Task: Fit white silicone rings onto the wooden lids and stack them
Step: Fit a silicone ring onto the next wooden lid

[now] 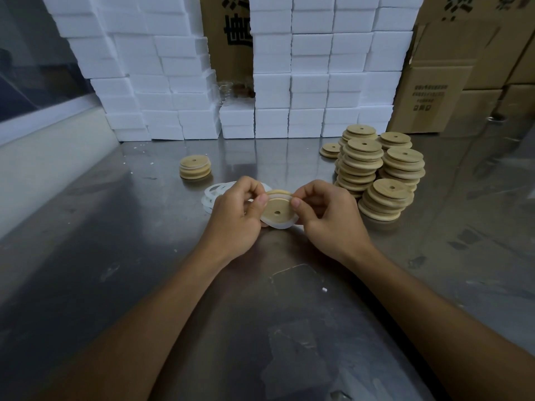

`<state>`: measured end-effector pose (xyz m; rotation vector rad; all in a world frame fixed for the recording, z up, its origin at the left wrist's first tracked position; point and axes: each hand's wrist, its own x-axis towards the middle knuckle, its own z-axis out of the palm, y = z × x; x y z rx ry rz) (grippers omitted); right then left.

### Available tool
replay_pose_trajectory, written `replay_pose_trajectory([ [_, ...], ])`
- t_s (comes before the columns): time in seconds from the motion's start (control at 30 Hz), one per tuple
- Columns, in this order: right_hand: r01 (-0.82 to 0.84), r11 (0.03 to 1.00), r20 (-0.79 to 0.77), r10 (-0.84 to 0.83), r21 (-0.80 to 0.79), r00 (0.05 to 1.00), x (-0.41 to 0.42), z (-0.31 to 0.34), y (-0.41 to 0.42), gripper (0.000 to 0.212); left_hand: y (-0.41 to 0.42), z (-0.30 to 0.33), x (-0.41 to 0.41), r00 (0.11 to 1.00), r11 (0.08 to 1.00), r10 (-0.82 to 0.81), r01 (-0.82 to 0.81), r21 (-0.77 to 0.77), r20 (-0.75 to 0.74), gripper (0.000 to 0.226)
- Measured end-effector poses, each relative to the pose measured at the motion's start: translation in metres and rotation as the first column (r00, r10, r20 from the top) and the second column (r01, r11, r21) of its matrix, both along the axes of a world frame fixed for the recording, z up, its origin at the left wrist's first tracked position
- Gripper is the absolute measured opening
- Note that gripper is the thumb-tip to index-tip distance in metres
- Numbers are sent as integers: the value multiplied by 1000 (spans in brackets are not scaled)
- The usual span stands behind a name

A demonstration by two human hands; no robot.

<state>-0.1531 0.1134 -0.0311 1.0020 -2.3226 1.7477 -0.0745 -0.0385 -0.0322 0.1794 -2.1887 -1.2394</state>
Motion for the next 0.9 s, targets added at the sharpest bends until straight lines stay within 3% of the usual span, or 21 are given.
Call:
replay_pose_trajectory([
  [0.17, 13, 1000, 20, -13, -3, 1000, -1, -1, -1, 15, -2, 0, -1, 1000, 1000, 23, -24, 14, 6, 22],
  [0.77, 88, 995, -40, -86, 45, 995, 6, 3, -5, 11, -8, 4, 4, 995, 950, 97, -91, -299, 4, 21],
  [0.9, 98, 994, -20, -97, 38, 995, 6, 4, -6, 13, -10, 2, 4, 996, 955, 89, -79, -284, 20, 21],
])
